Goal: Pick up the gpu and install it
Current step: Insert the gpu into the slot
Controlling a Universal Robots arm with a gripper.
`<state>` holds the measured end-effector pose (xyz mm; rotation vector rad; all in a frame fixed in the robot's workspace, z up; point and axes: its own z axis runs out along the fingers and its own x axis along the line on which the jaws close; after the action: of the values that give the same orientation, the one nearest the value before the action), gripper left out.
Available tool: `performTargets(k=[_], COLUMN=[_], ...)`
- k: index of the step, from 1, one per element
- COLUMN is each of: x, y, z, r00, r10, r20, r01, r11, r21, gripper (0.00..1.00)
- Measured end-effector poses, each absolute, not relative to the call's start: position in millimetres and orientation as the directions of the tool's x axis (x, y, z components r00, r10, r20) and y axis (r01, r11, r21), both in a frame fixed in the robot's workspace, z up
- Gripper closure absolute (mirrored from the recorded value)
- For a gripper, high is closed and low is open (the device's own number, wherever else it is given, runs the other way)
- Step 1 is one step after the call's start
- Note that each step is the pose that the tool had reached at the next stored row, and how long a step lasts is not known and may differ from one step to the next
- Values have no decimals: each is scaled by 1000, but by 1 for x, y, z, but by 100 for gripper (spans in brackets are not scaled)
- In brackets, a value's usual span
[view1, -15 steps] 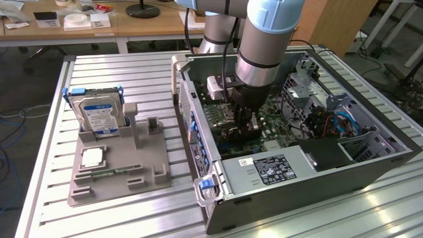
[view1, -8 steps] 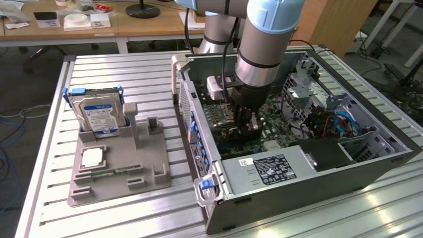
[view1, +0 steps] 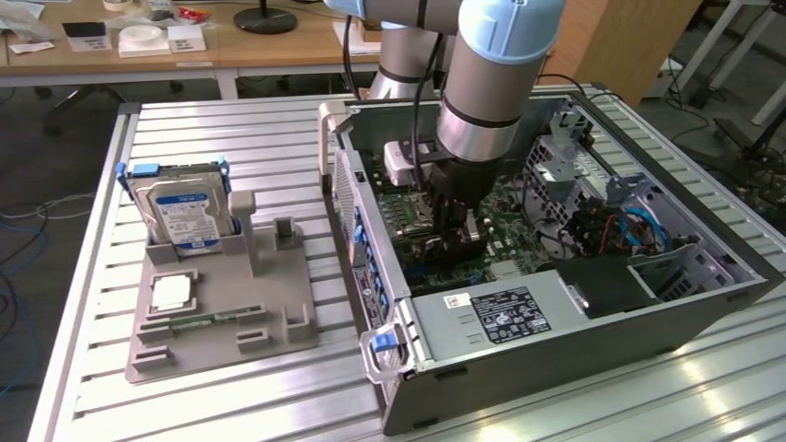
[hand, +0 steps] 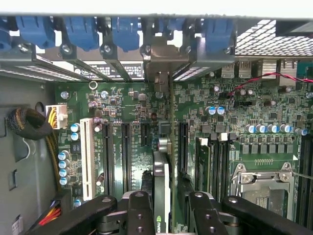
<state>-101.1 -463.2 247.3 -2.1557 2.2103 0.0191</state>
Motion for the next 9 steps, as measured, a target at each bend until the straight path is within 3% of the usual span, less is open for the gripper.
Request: performTargets(k=[9], x=[-101], y=[-463], z=[252], r00=[-24], r10=[-999], r20=[-48], r01=[-999], r11=[26], r21=[-29], gripper=[66])
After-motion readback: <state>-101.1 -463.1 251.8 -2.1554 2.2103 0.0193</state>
